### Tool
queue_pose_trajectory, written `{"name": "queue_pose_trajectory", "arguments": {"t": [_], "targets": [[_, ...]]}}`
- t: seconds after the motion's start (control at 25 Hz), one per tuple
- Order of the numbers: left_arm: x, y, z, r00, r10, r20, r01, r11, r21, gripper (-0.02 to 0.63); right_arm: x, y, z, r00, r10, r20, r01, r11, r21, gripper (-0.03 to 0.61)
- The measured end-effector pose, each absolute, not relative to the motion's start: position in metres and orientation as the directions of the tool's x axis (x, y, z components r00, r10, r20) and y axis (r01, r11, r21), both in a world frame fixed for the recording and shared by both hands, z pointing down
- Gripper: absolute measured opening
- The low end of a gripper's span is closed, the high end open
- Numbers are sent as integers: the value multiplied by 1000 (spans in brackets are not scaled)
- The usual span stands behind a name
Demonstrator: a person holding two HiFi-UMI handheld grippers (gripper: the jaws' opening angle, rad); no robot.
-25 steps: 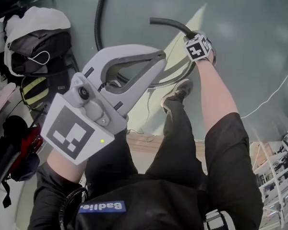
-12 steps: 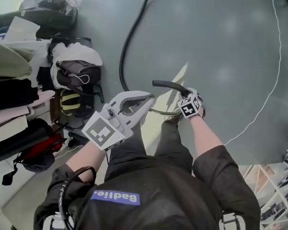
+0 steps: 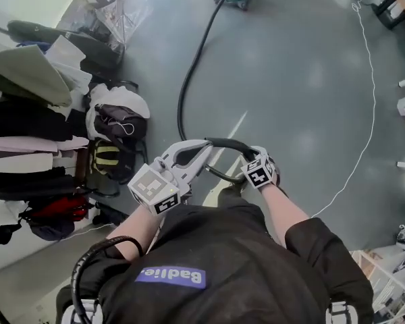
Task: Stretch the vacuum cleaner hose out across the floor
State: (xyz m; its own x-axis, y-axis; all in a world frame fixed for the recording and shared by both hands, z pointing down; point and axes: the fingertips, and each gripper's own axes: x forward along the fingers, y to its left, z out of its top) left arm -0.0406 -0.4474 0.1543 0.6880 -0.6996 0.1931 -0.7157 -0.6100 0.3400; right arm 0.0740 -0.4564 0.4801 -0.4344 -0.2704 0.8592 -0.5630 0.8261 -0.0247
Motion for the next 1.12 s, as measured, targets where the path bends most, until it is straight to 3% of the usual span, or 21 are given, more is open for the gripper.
{"name": "queue_pose_trajectory", "arguments": {"t": [0.36,0.64,0.92,1.12], "targets": [[-131,-323,118,726,-680,107,-681,-688,251,-5,48,-395,428,-337,-450,827,-725,684,77,175],[-204,-230,128,712,-689,136,-700,-680,220,-5,0,-317,404,-334,-488,806,-801,598,30,175],[-211,-185,118,636,-760,137,-768,-604,213,-5,0,-266,388,-417,-459,784,-778,627,-47,175],[-177,-148,122,546,-823,155,-834,-515,198,-5,29,-238,403,-479,-427,767,-738,669,-89,175]]}}
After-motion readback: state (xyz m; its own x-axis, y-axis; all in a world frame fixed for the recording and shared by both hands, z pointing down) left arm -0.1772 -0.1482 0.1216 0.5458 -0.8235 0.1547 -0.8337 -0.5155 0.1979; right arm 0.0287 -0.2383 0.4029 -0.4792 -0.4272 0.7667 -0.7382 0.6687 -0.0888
